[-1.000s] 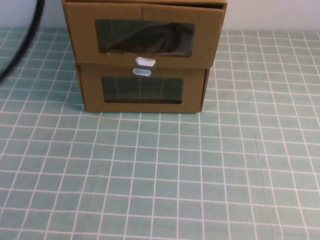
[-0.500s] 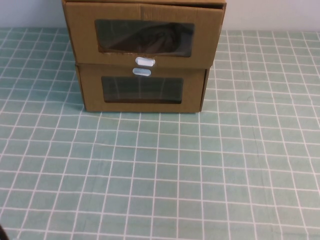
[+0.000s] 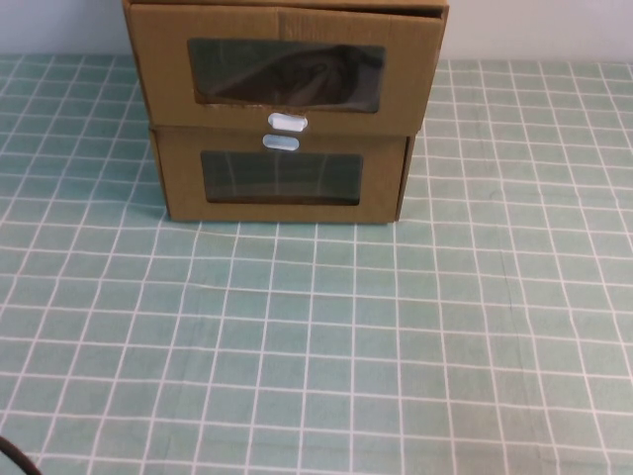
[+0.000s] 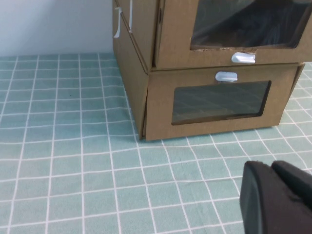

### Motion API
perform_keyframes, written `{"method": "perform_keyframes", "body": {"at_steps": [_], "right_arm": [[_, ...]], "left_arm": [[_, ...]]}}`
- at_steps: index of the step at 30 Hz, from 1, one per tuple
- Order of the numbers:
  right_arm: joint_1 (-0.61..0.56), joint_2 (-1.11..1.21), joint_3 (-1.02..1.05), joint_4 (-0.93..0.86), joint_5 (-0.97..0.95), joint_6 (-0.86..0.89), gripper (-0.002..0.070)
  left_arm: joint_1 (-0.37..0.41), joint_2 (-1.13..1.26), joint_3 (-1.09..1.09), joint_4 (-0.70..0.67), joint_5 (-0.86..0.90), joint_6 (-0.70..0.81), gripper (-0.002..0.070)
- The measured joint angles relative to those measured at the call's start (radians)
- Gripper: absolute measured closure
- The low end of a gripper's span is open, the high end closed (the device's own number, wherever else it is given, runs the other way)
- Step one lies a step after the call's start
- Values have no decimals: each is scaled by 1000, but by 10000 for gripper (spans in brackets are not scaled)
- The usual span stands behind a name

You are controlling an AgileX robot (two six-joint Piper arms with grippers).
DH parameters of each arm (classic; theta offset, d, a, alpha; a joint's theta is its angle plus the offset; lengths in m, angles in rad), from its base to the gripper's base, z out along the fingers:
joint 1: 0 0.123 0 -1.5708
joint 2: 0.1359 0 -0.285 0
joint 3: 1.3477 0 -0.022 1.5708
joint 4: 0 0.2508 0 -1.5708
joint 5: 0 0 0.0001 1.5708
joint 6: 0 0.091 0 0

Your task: Close the shoe box

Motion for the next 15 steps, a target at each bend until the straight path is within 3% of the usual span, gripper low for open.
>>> {"method": "perform_keyframes", "body": {"at_steps": [15], "right_arm": [[0, -1, 71, 0, -3, 0, 690]], "left_arm": [[0, -2, 2, 0, 35, 0, 680]]}}
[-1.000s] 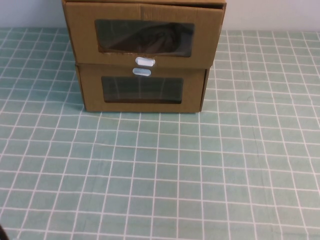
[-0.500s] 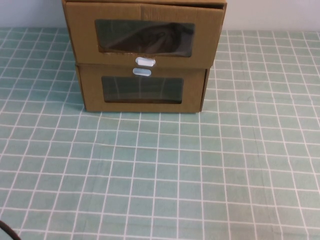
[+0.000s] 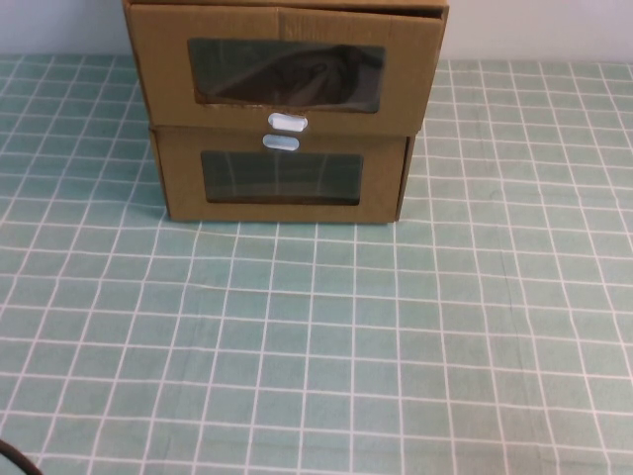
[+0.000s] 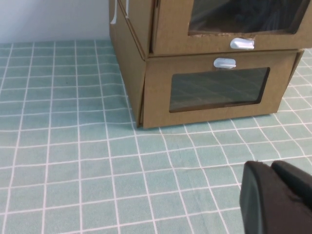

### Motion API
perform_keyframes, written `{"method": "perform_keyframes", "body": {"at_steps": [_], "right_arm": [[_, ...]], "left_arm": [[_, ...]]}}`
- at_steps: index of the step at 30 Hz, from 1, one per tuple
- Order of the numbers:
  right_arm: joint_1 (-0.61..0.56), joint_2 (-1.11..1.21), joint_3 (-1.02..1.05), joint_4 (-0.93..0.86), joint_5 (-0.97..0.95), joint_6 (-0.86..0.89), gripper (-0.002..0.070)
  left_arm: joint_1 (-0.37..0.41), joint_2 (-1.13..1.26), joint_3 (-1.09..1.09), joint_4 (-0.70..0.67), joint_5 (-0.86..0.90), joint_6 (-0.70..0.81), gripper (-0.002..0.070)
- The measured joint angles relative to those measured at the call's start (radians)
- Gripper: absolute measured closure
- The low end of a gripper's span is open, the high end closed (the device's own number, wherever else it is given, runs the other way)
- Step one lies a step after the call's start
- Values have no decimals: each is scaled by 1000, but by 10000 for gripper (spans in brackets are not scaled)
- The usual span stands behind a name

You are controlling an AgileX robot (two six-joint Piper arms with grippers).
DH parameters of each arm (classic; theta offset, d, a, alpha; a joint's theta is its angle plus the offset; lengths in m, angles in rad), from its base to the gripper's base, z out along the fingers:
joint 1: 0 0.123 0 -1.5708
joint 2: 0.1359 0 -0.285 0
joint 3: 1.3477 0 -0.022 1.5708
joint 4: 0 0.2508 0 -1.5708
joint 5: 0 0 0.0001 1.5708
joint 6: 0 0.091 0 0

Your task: Close the shoe box

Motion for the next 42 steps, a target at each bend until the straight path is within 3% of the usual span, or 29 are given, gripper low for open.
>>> {"method": "perform_keyframes", "body": {"at_steps": [9, 14, 21, 30, 42], "right_arm": [[0, 0, 0, 0, 2, 0, 690], [0, -2, 0, 0, 2, 0, 690], [0, -2, 0, 0, 2, 0, 690], [0, -2, 0, 0, 2, 0, 690], [0, -2, 0, 0, 2, 0, 690]], "left_arm": [[0, -86, 39, 15, -13, 0, 680], [0, -184, 157, 112, -147, -3, 680], [0, -353, 431, 215, -337, -135, 680], [0, -364, 622, 256, -302, -311, 680], [0, -366, 626, 303, -298, -334, 680]]}}
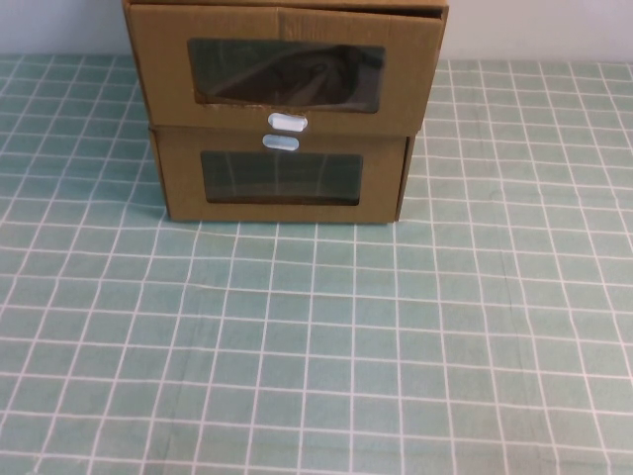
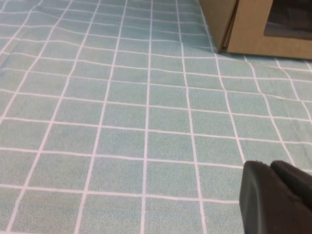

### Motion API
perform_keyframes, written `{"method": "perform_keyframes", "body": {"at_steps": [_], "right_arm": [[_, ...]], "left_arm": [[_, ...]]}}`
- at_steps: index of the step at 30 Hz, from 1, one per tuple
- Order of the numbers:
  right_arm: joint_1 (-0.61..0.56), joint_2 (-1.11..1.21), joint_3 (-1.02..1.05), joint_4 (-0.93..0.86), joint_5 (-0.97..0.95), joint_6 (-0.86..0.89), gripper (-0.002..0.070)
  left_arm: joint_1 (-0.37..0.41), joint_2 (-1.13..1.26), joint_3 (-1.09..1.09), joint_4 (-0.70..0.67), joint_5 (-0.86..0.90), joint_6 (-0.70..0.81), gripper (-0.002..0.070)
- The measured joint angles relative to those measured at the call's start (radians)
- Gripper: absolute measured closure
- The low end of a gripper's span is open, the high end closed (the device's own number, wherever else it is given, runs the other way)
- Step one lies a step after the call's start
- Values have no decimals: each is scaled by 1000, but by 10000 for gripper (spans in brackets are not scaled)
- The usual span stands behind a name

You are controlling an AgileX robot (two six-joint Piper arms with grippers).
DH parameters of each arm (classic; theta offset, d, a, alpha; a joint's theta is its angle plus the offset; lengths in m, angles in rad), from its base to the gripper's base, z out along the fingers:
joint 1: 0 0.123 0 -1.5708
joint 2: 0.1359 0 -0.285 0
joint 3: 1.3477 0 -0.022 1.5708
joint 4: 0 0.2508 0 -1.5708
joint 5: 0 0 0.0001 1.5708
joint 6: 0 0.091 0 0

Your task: Close the shoe box

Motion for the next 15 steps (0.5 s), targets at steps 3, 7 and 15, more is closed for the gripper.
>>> {"method": "perform_keyframes", "body": {"at_steps": [3, 7, 15], "right_arm": [[0, 0, 0, 0, 0, 0, 690], [0, 0, 0, 0, 0, 0, 690], [0, 0, 0, 0, 0, 0, 690]], "left_arm": [[0, 0, 0, 4, 0, 0, 680], [0, 0, 0, 6, 0, 0, 680], [0, 0, 0, 6, 0, 0, 680]]}}
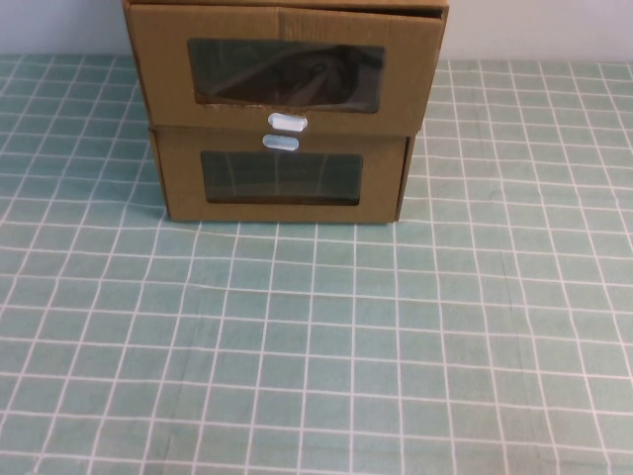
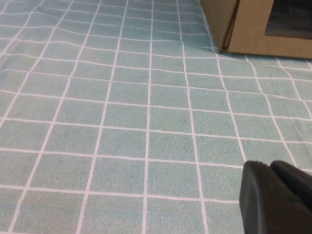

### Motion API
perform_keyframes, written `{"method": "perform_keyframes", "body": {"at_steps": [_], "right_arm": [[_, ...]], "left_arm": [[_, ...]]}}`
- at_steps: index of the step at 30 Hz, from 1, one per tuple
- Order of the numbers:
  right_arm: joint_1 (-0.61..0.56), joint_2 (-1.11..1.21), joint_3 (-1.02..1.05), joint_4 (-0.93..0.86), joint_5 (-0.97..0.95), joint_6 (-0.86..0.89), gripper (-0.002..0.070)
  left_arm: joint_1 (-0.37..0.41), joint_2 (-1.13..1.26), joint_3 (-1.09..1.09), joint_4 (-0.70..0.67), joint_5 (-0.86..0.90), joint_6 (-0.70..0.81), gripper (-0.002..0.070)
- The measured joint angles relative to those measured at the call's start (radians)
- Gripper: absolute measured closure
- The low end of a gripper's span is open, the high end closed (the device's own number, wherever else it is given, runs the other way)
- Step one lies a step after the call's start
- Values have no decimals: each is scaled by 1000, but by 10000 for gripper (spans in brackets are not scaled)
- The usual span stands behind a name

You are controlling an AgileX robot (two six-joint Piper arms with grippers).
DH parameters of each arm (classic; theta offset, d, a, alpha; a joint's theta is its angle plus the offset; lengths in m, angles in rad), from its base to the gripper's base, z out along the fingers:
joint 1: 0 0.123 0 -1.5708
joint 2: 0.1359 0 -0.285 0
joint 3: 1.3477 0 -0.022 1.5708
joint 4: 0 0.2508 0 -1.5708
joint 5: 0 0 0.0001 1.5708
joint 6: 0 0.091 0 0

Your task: Close the shoe box

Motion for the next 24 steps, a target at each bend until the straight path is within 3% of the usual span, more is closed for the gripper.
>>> {"method": "perform_keyframes", "body": {"at_steps": [18, 24], "right_arm": [[-23, -34, 0, 16, -28, -5, 690], [-175, -106, 0, 220, -55, -308, 690]], "left_arm": [[0, 0, 0, 0, 0, 0, 680], [0, 0, 0, 0, 0, 0, 680]]}}
